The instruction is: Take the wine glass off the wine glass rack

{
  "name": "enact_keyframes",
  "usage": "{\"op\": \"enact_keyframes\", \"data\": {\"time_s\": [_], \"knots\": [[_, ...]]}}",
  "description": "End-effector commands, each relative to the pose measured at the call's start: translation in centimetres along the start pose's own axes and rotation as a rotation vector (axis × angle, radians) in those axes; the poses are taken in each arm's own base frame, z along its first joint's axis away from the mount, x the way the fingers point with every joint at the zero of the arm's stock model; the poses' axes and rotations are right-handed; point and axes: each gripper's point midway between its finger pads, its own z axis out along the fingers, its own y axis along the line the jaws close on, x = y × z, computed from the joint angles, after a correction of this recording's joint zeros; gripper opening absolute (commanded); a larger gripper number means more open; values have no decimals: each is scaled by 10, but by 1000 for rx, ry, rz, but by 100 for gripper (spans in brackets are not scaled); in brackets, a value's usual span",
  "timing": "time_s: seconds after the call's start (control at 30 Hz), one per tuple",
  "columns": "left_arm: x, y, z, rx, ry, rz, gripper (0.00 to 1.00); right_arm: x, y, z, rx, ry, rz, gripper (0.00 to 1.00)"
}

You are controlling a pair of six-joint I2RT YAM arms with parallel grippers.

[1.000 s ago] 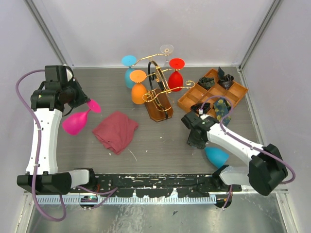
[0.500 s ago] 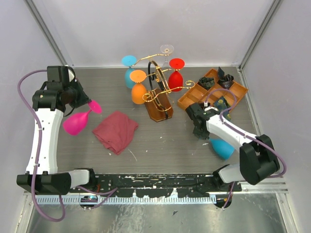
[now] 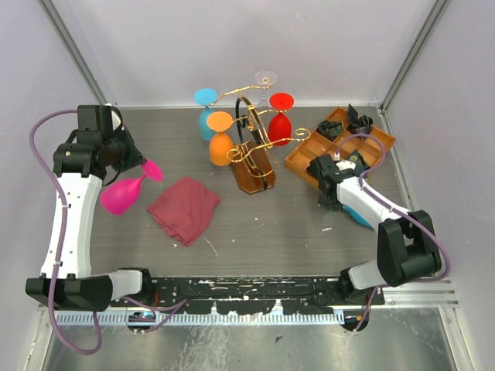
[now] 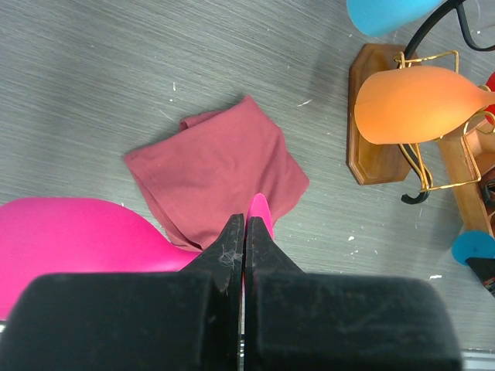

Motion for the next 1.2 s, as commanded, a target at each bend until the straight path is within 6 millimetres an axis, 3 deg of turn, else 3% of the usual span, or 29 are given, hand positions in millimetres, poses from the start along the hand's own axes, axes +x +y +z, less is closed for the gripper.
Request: {"op": "enact_keyframes", "data": {"time_s": [0.0,0.13,0.33,0.6,0.73,0.87,0.97,1.1,1.17], "knots": [[-5,-2,-6,9,-38,20,0,-27,8,15,-21,-71,-14,0],[-6,-2,-7,8,-39,23,0,-49,17,18,-61,-115,-21,0],[-7,-2,-7,8,-39,26,0,-84,47,16,-154,-154,-60,0],[-9,-2,-5,1,-33,27,0,-107,83,6,-315,-204,-107,1],[-9,-2,-4,-1,-32,30,0,-105,93,-11,-420,-210,-121,1],[-9,-2,-4,-3,-32,32,0,-100,64,-35,-373,-241,-95,1],[-8,-2,-4,-2,-32,33,0,-104,14,-44,-158,-282,-86,1],[-8,-2,-5,1,-33,31,0,-109,-39,-44,114,-274,-83,1],[-9,-2,-7,-2,-42,34,0,-110,-58,-35,213,-240,-55,1]]}}
